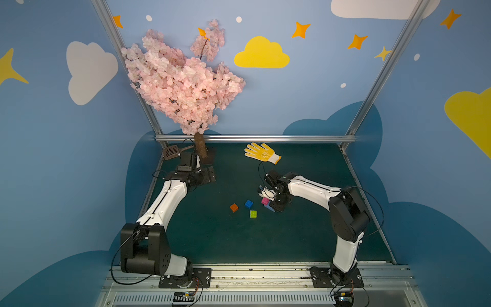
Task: Assemble the letter y with lego
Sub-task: Assemble the lego brick with the lego brick.
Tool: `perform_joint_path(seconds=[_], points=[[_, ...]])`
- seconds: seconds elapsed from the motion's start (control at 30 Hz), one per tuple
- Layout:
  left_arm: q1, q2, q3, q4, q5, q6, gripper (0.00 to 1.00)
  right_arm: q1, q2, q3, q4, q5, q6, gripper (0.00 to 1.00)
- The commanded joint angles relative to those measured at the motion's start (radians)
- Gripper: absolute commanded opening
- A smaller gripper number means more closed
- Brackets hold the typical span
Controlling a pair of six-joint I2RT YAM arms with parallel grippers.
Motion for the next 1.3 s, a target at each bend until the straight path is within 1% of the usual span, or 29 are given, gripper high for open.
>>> perform_joint_path(seconds=[0.0,0.23,0.5,0.9,1.17,1.27], points=[[0.006,0.015,0.029,-0.014,-0.002,0.001,1.00,0.006,0.047,0.028,-0.071,-0.004,-0.018,0.00],[0.006,0.014,0.029,-0.015,-0.004,0.001,1.00,0.010,0.102,0.096,-0.157,0.000,-0.024,0.00],[0.006,0.015,0.029,-0.015,-0.005,0.001,1.00,0.018,0.131,0.133,-0.172,0.015,-0.037,0.00],[0.008,0.015,0.029,-0.015,-0.006,0.001,1.00,0.026,0.226,0.254,-0.269,0.021,-0.049,0.00],[0.008,0.013,0.030,-0.015,-0.006,0.000,1.00,0.036,0.260,0.283,-0.262,0.032,-0.040,0.00],[0.008,0.011,0.030,-0.014,-0.006,-0.001,1.00,0.035,0.251,0.271,-0.222,0.008,-0.032,0.00]])
